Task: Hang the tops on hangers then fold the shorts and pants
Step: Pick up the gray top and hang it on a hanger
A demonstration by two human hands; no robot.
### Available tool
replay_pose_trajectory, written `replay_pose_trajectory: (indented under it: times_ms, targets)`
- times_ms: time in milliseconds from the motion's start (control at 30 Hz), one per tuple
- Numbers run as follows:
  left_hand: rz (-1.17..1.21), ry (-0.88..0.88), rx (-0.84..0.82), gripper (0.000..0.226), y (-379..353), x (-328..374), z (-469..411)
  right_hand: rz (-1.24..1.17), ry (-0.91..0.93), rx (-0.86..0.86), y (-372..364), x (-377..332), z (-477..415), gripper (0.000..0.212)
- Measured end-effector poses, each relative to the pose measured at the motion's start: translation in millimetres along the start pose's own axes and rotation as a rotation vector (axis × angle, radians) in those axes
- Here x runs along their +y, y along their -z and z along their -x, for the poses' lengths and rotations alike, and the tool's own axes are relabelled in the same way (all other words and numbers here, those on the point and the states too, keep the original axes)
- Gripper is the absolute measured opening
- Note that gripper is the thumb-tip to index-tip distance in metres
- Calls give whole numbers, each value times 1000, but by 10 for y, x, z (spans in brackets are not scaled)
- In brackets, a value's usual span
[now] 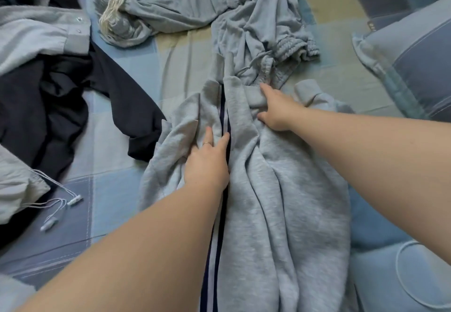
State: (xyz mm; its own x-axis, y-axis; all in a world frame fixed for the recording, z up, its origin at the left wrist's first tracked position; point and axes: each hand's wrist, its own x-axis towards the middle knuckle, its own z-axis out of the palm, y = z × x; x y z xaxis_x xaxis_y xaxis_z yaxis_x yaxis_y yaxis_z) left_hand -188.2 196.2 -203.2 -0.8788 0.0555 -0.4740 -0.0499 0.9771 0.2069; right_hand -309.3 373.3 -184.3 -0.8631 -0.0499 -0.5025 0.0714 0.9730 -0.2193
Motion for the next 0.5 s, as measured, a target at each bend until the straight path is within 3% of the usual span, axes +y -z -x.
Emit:
replay_pose_trajectory:
  times_ms: [133,267,400,500]
  targets:
    - [-2,-4,37,82,-109,13,-27,87,-96,93,-115,12,-67,46]
    - [17,-31,-15,81,-9,-33,-51,11,28,173,14,-9,239,16]
    - [138,-86,-59,78,103,-45,76,-9,249,227,235,-37,955,25]
    - [342,-86,-40,61,130,-26,472,8,404,275,357,-92,1515,31]
